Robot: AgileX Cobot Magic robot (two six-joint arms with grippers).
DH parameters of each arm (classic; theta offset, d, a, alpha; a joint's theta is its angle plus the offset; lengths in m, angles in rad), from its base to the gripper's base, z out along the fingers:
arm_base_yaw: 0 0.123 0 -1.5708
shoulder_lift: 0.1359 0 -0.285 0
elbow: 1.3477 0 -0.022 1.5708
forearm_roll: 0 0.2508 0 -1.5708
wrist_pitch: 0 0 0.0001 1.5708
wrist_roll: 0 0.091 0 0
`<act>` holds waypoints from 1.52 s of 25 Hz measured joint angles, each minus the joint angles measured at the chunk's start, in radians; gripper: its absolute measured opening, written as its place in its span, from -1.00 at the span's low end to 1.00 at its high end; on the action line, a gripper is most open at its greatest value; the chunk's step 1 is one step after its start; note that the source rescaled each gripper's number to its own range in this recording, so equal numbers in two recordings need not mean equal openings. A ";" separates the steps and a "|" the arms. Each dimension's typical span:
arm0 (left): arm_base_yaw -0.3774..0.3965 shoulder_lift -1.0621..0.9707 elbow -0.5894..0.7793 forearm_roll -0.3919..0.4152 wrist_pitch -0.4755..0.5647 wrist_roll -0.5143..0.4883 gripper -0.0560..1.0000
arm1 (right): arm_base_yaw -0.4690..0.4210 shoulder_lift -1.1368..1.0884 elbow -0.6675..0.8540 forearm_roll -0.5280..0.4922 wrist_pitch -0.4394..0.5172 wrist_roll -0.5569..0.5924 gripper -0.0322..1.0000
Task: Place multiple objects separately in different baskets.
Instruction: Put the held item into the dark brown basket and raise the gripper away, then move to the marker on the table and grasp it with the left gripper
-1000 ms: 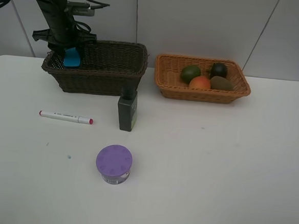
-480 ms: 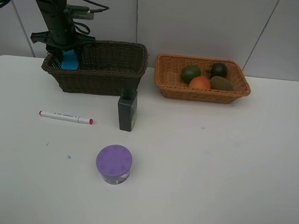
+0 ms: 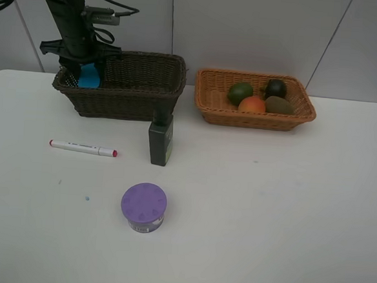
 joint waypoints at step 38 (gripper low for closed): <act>-0.020 -0.224 0.000 -0.063 0.204 0.418 1.00 | 0.000 0.000 0.000 0.000 0.000 0.000 0.88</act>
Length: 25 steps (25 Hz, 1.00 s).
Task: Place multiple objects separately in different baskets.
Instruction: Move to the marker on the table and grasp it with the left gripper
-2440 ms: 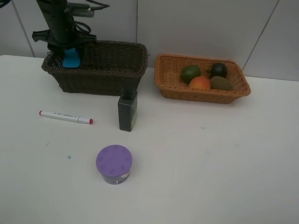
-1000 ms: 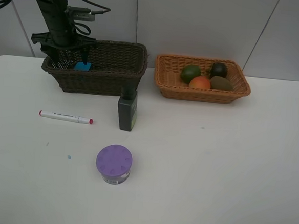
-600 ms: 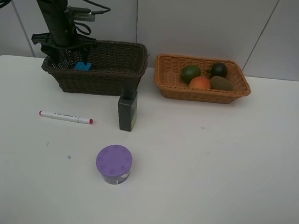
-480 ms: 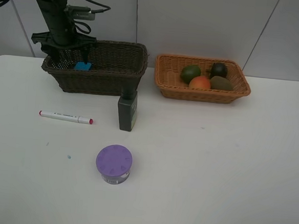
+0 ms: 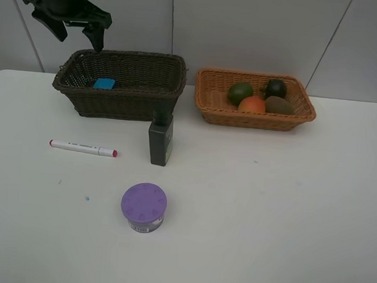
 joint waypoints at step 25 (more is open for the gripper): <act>-0.154 -0.193 0.423 -0.027 0.131 0.846 1.00 | 0.000 0.000 0.000 0.000 0.000 0.000 0.88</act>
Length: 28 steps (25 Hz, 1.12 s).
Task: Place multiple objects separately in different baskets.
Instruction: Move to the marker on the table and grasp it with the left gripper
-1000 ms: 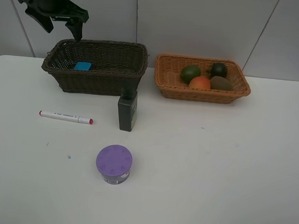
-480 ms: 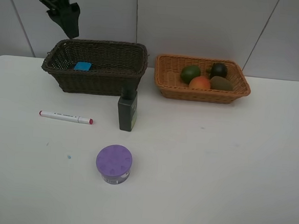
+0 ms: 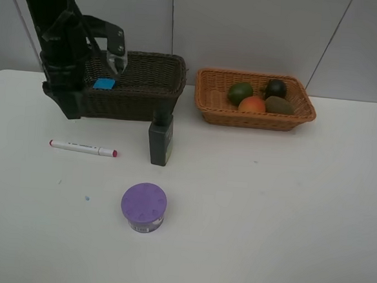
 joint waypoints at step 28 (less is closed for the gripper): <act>0.071 0.171 0.252 0.049 -0.389 0.096 1.00 | 0.000 0.000 0.000 0.000 0.000 0.000 0.88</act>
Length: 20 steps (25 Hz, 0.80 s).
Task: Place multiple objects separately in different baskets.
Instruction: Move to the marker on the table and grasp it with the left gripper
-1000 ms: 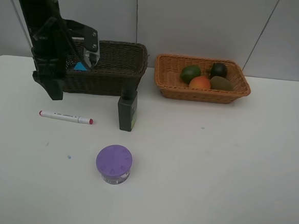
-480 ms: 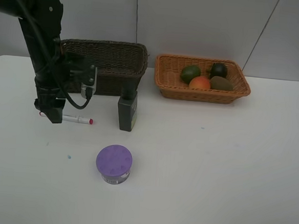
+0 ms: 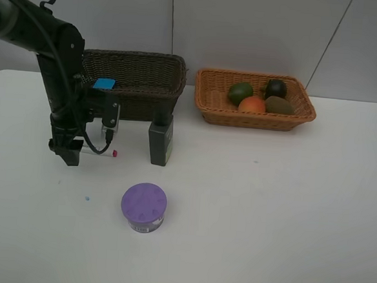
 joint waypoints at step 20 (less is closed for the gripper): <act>0.042 0.001 0.000 -0.007 -0.116 0.149 1.00 | 0.000 0.000 0.000 0.000 0.000 0.000 0.88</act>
